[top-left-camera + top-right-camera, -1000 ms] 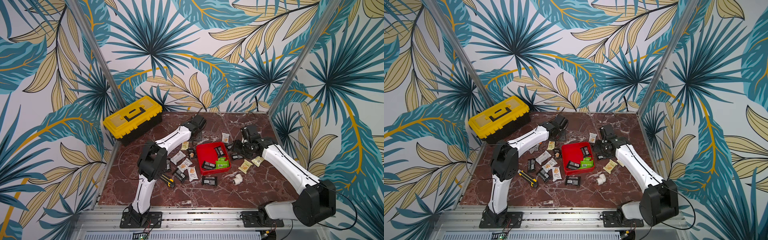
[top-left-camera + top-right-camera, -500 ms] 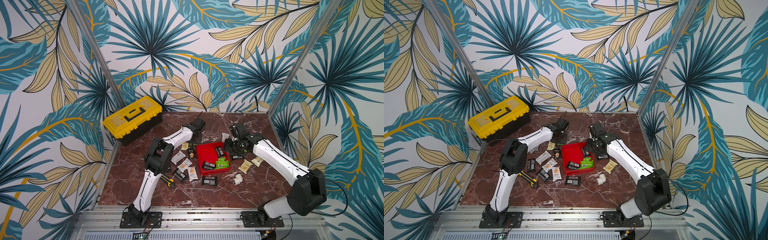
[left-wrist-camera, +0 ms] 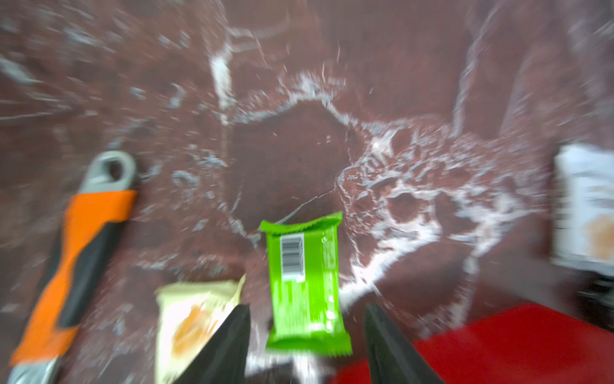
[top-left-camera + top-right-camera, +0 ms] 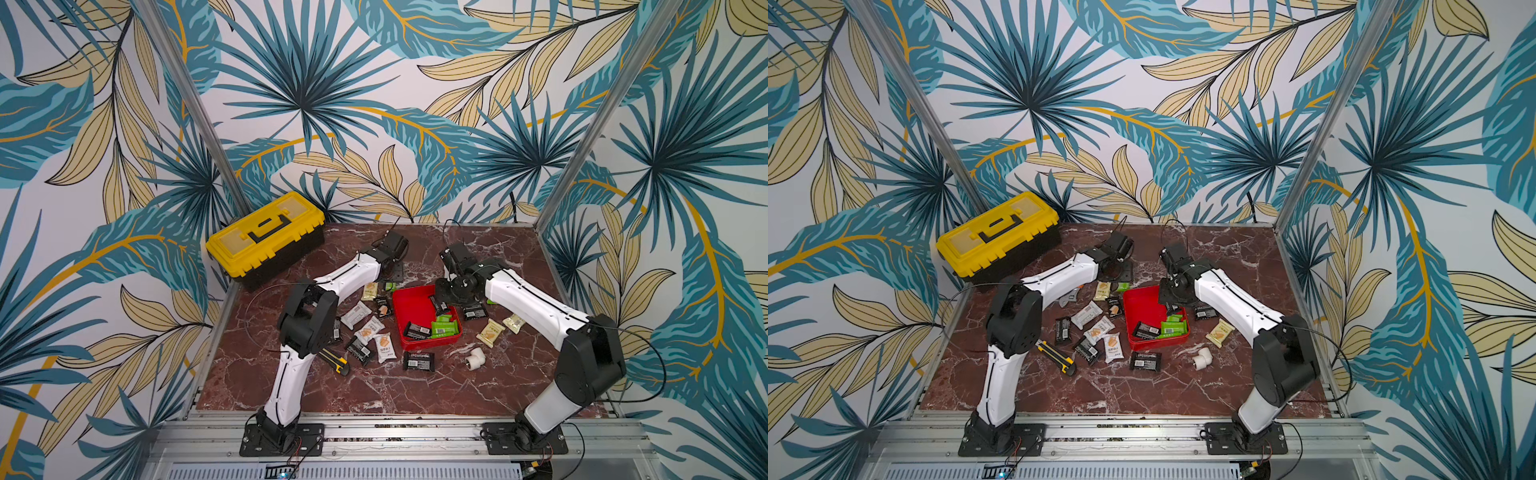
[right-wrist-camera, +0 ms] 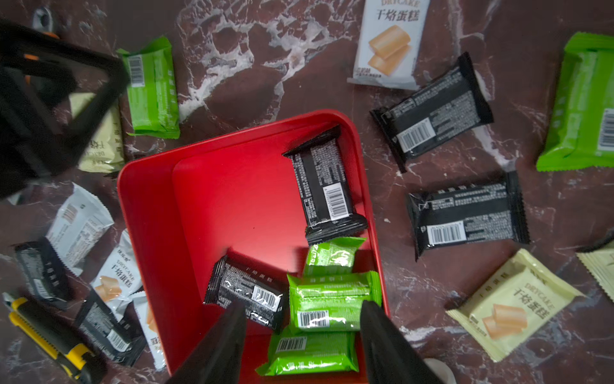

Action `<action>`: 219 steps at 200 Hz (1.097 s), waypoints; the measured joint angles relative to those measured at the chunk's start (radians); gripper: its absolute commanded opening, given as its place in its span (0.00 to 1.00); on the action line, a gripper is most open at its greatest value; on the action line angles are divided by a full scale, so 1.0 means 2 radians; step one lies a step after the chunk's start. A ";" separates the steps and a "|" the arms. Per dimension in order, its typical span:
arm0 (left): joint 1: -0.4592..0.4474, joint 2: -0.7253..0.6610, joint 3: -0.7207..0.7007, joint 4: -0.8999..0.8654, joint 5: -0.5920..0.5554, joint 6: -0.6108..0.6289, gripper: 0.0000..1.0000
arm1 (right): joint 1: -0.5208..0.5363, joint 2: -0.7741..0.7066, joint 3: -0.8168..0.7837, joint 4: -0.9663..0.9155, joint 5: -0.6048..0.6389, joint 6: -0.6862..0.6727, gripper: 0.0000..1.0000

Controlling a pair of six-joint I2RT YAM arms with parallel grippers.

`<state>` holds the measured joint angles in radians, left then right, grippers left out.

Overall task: Take the cookies out of the storage box
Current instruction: Place the cookie at the center of the board, then pick up the cookie from the storage box.

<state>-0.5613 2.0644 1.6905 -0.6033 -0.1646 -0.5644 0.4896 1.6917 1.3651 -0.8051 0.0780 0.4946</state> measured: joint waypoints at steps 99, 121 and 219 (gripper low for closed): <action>0.004 -0.203 -0.250 0.108 0.028 -0.185 0.57 | 0.019 0.123 0.069 -0.015 0.068 -0.076 0.61; 0.004 -0.208 -0.264 0.109 0.032 -0.206 0.57 | 0.019 0.138 0.072 -0.015 0.085 -0.080 0.61; -0.001 -0.232 -0.287 0.106 0.032 -0.233 0.57 | 0.019 0.173 0.072 -0.006 0.110 -0.079 0.61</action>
<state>-0.5640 1.6009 1.1160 -0.3912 -0.1009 -1.0306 0.5274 2.0377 1.5097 -0.8181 0.2989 0.3367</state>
